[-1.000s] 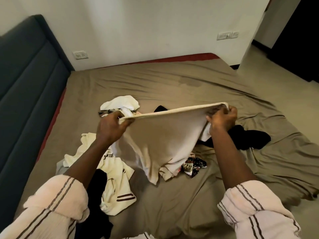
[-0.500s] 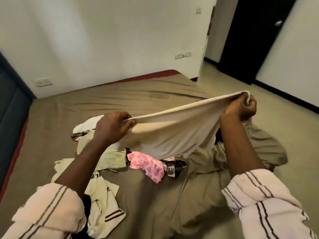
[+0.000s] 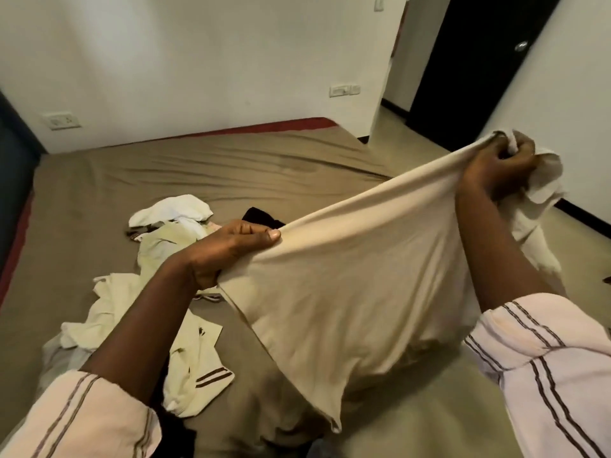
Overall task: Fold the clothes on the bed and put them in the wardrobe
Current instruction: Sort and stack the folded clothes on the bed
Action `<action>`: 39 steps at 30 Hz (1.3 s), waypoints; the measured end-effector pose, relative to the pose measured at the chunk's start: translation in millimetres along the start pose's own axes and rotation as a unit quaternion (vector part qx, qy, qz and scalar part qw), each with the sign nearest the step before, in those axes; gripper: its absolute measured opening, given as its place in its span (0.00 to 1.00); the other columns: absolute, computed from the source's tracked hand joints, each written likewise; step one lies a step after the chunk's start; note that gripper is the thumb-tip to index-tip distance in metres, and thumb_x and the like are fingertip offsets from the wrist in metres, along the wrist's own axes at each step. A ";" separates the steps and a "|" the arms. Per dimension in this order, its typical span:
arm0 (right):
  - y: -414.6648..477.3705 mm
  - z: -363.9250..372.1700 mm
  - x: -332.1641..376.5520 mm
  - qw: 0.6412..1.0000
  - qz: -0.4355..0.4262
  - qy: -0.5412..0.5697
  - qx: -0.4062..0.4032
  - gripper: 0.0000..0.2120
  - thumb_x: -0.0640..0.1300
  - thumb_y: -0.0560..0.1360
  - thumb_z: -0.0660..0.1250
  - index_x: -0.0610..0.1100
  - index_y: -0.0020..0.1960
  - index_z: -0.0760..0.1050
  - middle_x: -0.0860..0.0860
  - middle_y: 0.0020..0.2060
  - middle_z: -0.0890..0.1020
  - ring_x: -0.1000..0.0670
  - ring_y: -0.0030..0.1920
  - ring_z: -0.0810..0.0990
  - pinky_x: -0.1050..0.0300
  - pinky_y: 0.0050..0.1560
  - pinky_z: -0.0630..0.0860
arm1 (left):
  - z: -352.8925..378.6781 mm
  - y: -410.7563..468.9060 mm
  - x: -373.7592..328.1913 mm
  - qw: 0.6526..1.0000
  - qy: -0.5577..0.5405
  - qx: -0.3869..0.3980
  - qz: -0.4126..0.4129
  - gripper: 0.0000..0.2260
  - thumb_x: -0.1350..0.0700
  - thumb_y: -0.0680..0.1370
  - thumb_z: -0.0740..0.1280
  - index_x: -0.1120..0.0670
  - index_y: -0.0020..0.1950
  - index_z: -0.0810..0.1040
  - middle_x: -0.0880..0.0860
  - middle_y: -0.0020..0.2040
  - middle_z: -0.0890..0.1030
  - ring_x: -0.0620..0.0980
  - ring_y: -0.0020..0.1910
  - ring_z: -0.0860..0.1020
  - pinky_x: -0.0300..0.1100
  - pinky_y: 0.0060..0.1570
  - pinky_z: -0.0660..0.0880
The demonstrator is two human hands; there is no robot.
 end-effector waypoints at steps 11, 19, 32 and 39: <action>-103.1 204.5 -291.7 0.857 -0.111 -0.307 0.398 0.21 0.55 0.79 0.58 0.40 0.58 0.79 0.30 0.62 0.73 0.32 0.61 0.75 0.43 0.62 0.69 | -157.2 172.1 161.4 0.853 0.413 -0.297 -0.118 0.07 0.45 0.79 0.73 0.46 0.43 0.83 0.50 0.39 0.81 0.53 0.43 0.79 0.46 0.41 0.72; -159.9 327.9 -493.6 0.756 -0.023 -0.414 0.507 0.17 0.50 0.77 0.64 0.41 0.56 0.84 0.40 0.54 0.85 0.37 0.58 0.82 0.49 0.59 0.77 | -276.4 345.1 330.4 0.775 0.489 -0.348 -0.197 0.08 0.57 0.79 0.69 0.59 0.53 0.85 0.65 0.48 0.83 0.68 0.51 0.81 0.55 0.49 0.78; -229.9 378.0 -553.8 0.447 -0.260 -0.462 0.721 0.20 0.47 0.81 0.61 0.54 0.73 0.72 0.43 0.63 0.78 0.37 0.57 0.81 0.46 0.53 0.76 | -300.6 376.1 393.6 0.803 0.447 -0.317 -0.234 0.10 0.56 0.80 0.68 0.59 0.58 0.84 0.66 0.50 0.81 0.69 0.53 0.80 0.56 0.52 0.74; -228.5 375.2 -532.6 0.719 0.013 -0.424 0.550 0.12 0.39 0.71 0.67 0.44 0.52 0.84 0.43 0.48 0.86 0.41 0.53 0.83 0.55 0.54 0.77 | -288.2 351.3 362.3 0.758 0.530 -0.366 -0.102 0.12 0.62 0.75 0.65 0.60 0.58 0.81 0.64 0.49 0.75 0.68 0.51 0.76 0.59 0.47 0.74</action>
Point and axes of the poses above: each hand's wrist, its own y-axis towards the middle knuckle, its own z-axis out of the palm, x = y × z, the point moved 1 cm from there along y, towards the middle knuckle
